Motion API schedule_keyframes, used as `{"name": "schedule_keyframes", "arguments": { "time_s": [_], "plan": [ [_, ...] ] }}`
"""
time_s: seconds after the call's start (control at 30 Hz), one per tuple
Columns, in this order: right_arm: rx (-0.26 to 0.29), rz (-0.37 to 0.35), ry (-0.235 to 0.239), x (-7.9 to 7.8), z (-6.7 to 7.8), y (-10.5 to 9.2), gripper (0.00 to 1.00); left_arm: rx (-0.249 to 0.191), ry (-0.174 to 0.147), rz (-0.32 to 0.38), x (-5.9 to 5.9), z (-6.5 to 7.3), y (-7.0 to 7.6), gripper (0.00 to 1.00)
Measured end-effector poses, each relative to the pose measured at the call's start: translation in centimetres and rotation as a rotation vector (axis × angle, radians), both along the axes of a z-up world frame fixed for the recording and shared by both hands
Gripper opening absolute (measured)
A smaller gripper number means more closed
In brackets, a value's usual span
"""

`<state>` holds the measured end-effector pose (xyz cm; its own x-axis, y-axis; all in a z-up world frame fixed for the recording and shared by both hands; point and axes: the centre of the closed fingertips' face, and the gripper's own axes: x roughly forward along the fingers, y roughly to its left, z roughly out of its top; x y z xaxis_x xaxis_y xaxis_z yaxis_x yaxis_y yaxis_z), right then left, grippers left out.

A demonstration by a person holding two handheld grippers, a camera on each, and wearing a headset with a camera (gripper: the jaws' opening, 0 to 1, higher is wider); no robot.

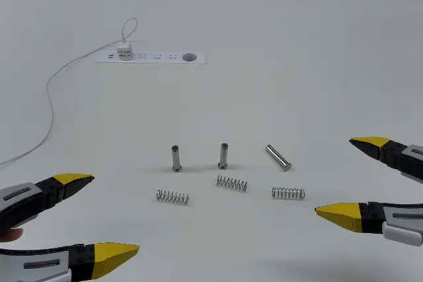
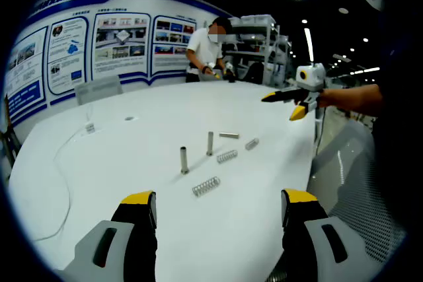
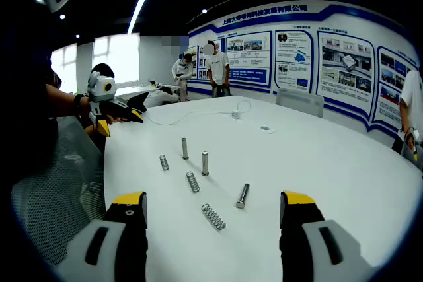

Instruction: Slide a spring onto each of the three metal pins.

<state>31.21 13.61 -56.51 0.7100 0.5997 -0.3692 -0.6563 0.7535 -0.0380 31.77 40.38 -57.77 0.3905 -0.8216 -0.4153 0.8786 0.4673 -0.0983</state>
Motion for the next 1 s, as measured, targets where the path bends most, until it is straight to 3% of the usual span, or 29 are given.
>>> {"name": "schedule_keyframes", "arguments": {
  "time_s": [1.0],
  "plan": [
    [0.006,-0.023,0.015,0.03,-0.14,-0.19,0.81,0.005,0.013,0.001,-0.35,-0.35,0.11,0.77]
  ]
}}
